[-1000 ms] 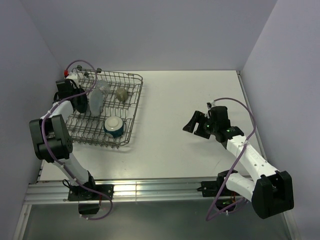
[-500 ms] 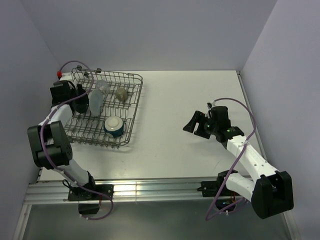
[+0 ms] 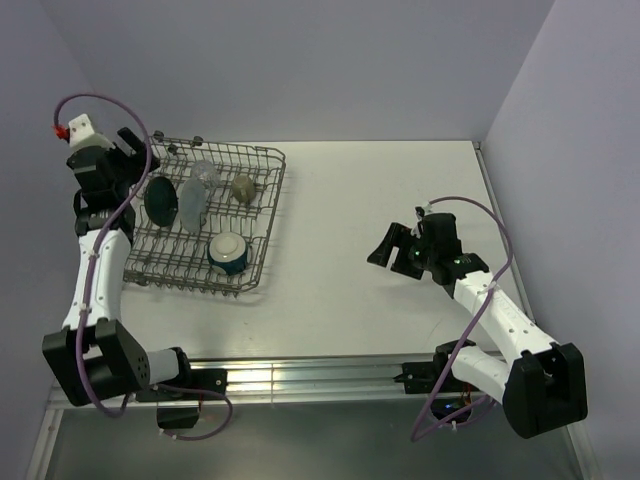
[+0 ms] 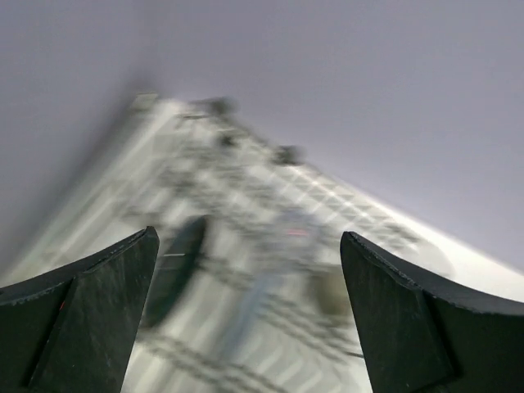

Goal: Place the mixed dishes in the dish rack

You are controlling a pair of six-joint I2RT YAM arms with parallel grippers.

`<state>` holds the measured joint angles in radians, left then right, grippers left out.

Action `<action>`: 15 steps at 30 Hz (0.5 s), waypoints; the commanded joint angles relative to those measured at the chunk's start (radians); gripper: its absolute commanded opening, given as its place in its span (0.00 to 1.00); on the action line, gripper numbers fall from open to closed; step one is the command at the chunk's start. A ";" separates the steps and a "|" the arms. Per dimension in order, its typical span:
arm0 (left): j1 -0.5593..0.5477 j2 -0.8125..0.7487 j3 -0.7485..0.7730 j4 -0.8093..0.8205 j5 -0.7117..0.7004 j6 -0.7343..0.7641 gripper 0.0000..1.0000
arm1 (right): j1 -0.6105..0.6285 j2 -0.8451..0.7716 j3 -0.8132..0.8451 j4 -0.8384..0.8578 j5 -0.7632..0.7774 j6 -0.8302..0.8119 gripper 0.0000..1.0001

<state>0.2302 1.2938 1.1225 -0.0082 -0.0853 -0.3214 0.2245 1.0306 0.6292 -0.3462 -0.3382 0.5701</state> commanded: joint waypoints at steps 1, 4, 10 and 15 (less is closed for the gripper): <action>-0.050 -0.088 0.014 0.099 0.319 -0.296 0.99 | -0.008 -0.030 0.050 -0.016 0.015 -0.013 0.84; -0.133 -0.140 -0.133 0.337 0.568 -0.624 0.99 | -0.008 -0.058 0.050 -0.014 0.007 -0.009 0.85; -0.541 -0.081 -0.346 1.131 0.756 -0.972 0.99 | -0.007 -0.124 -0.006 0.062 -0.059 0.051 0.84; -0.774 -0.036 -0.462 1.356 0.776 -0.963 0.99 | -0.008 -0.294 -0.187 0.300 -0.134 0.165 0.86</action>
<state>-0.4618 1.2705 0.7162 0.9920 0.6189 -1.2064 0.2241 0.8326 0.5354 -0.2092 -0.4122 0.6579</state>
